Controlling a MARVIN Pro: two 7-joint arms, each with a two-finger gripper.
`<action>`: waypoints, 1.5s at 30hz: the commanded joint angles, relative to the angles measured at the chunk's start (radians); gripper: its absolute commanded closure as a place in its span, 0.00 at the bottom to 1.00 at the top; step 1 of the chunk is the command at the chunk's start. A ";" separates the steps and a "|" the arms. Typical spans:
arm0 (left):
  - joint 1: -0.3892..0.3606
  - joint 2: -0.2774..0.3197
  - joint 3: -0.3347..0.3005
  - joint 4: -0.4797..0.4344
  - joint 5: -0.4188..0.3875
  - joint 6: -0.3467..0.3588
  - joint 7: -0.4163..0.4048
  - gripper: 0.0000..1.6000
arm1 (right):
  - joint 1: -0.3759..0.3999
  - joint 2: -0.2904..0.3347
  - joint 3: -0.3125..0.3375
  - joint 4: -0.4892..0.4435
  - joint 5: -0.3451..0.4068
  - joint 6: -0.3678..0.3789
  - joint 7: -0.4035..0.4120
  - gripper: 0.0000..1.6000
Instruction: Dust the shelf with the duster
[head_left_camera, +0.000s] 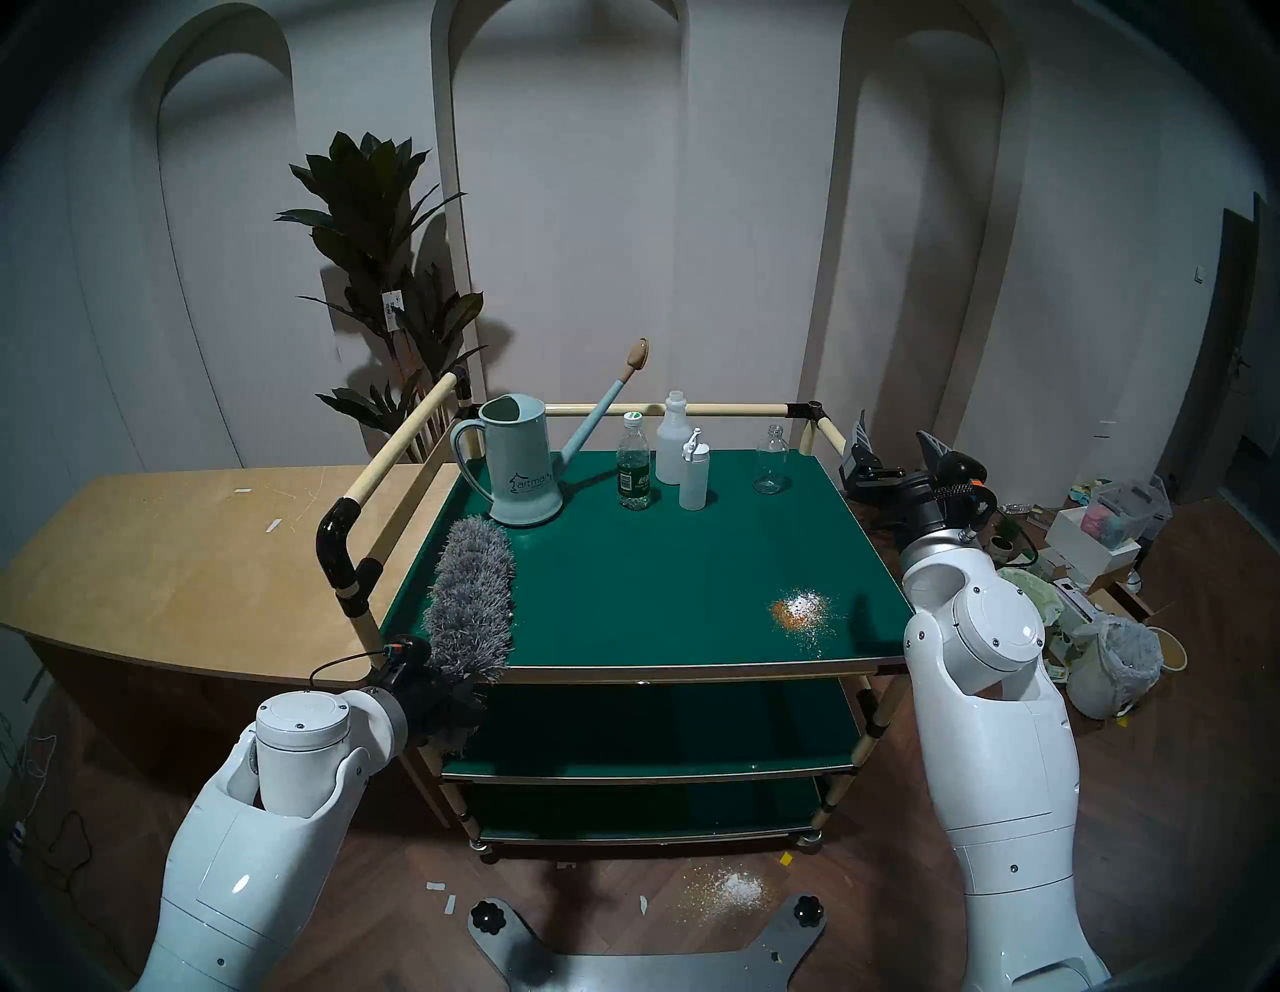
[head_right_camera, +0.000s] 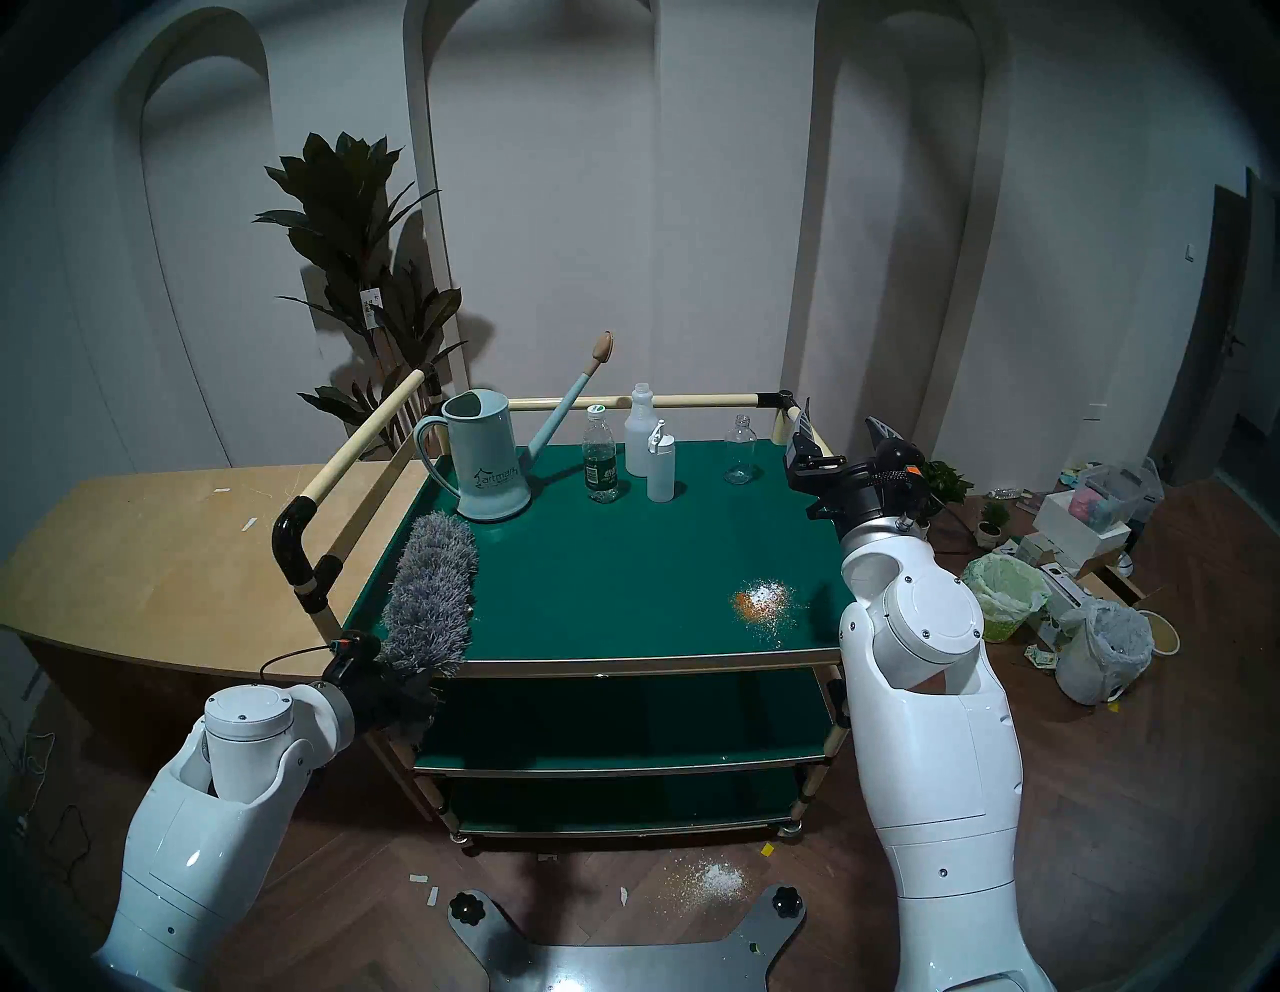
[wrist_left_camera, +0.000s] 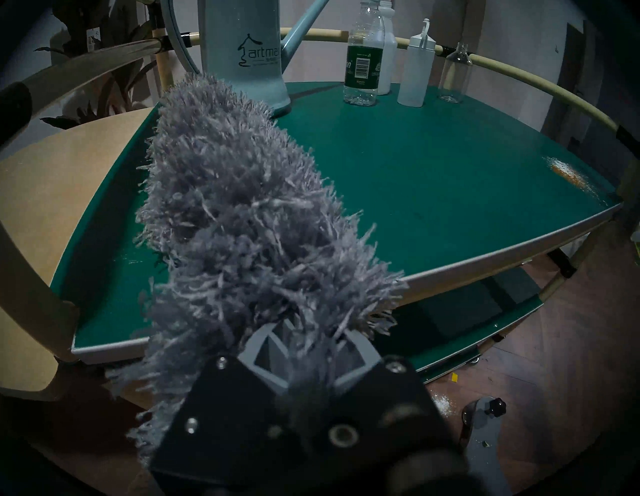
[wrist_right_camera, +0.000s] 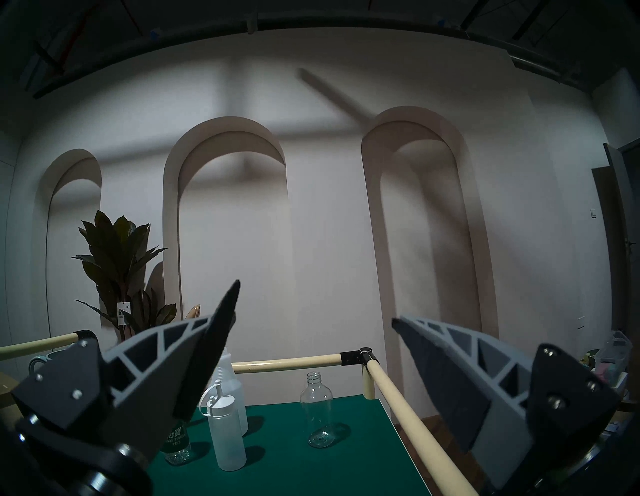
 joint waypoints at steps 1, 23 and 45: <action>-0.041 0.019 0.023 0.005 -0.005 0.017 -0.035 1.00 | 0.001 -0.001 0.004 -0.024 -0.001 -0.005 -0.004 0.00; -0.210 -0.006 0.134 0.053 -0.077 0.198 -0.097 1.00 | -0.026 0.005 0.056 -0.029 0.036 -0.014 -0.001 0.00; -0.351 -0.067 0.228 0.133 -0.099 0.285 -0.108 1.00 | -0.037 0.015 0.112 -0.027 0.076 -0.016 0.015 0.00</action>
